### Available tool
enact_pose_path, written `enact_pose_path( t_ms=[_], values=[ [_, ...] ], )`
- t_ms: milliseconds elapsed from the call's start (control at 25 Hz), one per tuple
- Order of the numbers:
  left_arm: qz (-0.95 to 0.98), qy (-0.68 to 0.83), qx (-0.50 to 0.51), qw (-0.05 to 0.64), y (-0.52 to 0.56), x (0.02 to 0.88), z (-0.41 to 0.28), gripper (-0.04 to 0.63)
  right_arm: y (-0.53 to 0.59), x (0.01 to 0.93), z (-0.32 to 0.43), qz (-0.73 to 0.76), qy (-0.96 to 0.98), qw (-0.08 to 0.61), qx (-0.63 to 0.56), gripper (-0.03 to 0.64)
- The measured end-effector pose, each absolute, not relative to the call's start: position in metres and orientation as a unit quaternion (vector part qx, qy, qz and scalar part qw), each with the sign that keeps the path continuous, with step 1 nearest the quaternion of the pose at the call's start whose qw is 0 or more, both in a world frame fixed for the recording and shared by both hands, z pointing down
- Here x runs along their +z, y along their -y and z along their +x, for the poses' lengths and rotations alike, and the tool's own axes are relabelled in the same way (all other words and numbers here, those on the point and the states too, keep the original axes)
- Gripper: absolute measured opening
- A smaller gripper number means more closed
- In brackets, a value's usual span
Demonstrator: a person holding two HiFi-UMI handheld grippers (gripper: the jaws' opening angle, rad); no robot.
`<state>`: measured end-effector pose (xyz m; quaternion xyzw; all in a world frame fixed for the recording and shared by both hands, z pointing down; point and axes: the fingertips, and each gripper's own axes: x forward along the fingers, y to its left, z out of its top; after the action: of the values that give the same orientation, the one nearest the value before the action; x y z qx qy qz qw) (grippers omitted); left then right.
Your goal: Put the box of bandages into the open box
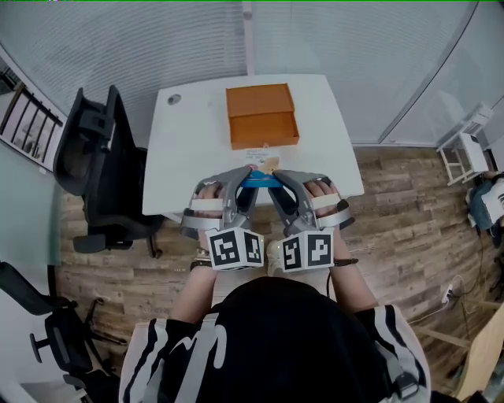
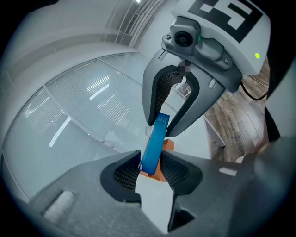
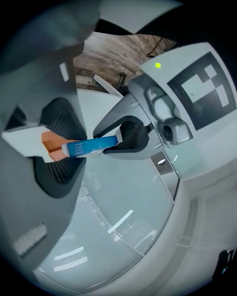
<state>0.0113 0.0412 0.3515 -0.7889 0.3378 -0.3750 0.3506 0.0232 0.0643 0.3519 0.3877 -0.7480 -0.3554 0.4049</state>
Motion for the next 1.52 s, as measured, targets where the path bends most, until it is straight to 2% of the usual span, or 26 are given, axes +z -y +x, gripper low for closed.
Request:
enact_pose_path(
  t_ms=[1000,1520],
  values=[
    [-0.779,-0.364,-0.397,0.32,0.093,0.358,0.044,0.133,0.071,0.358,0.058,0.346,0.775,0.393,-0.355,0.114],
    [-0.783,-0.354,-0.414,0.301,0.114,0.376,0.038,0.135,0.094,0.376,0.052,0.324,0.793,0.393,-0.334,0.114]
  ],
)
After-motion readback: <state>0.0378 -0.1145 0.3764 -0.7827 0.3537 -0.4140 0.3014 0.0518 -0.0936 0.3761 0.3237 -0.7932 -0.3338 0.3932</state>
